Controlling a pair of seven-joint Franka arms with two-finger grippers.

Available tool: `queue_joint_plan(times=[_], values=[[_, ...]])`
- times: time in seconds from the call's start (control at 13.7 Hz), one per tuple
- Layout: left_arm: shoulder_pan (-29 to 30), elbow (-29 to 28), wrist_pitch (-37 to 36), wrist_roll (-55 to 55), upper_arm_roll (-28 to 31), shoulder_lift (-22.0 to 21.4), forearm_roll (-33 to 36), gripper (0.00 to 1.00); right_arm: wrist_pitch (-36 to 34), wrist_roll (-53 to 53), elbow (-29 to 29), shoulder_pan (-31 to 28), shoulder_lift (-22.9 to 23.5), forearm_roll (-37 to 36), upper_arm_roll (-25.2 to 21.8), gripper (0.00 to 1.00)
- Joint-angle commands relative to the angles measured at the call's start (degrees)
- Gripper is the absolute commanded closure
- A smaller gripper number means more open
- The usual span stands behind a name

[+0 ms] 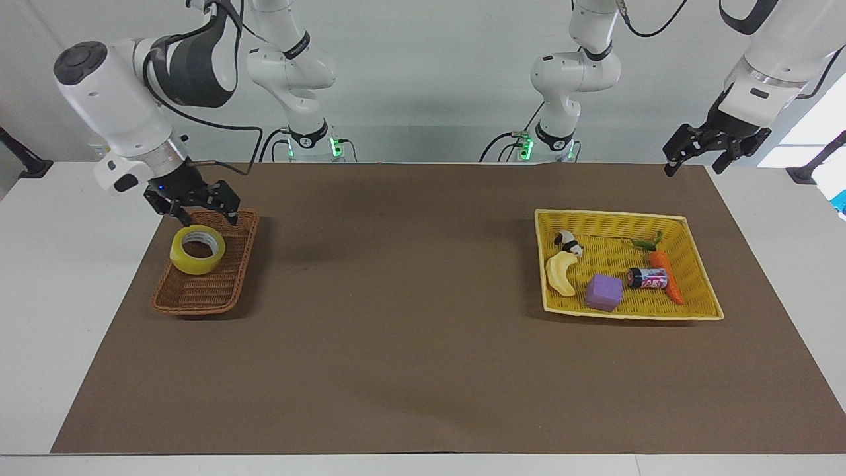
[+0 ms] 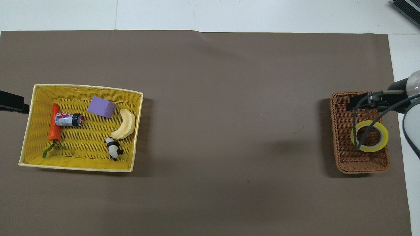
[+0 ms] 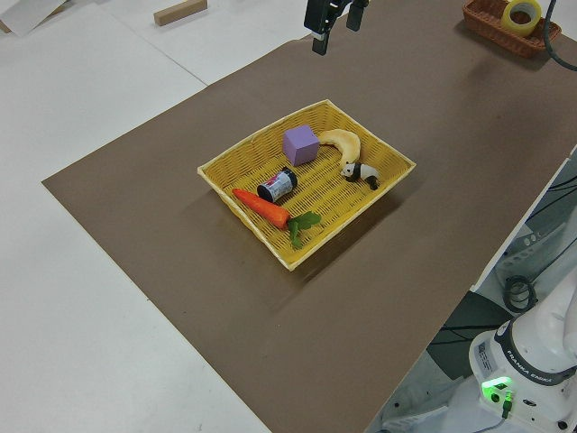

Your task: Move tape to another basket

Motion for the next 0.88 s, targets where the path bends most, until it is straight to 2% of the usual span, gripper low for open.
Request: queue_joint_plan(times=[0.0, 0.29, 0.44, 0.51, 0.8], values=[[-0.3, 0.4, -1.1, -0.1, 0.4, -0.2, 0.5, 0.0, -1.9, 6.0, -0.3, 3.7, -2.4, -2.7, 0.0, 0.0], [-0.4, 0.4, -1.1, -0.1, 0.4, -0.2, 0.5, 0.0, -5.2, 8.3, 1.0, 6.0, -4.9, -4.9, 0.2, 0.0], [-0.4, 0.4, -1.1, -0.1, 0.4, -0.2, 0.4, 0.0, -11.7, 8.5, 8.0, 6.1, -4.3, -5.8, 0.6, 0.0], [-0.4, 0.4, -1.1, -0.1, 0.4, -0.2, 0.5, 0.0, -13.3, 8.5, 9.5, 6.2, -4.2, -5.8, 0.7, 0.0], [-0.4, 0.4, -1.1, -0.1, 0.4, -0.2, 0.5, 0.0, -12.9, 7.4, 9.7, 5.6, -4.4, -3.2, 0.0, 0.0]])
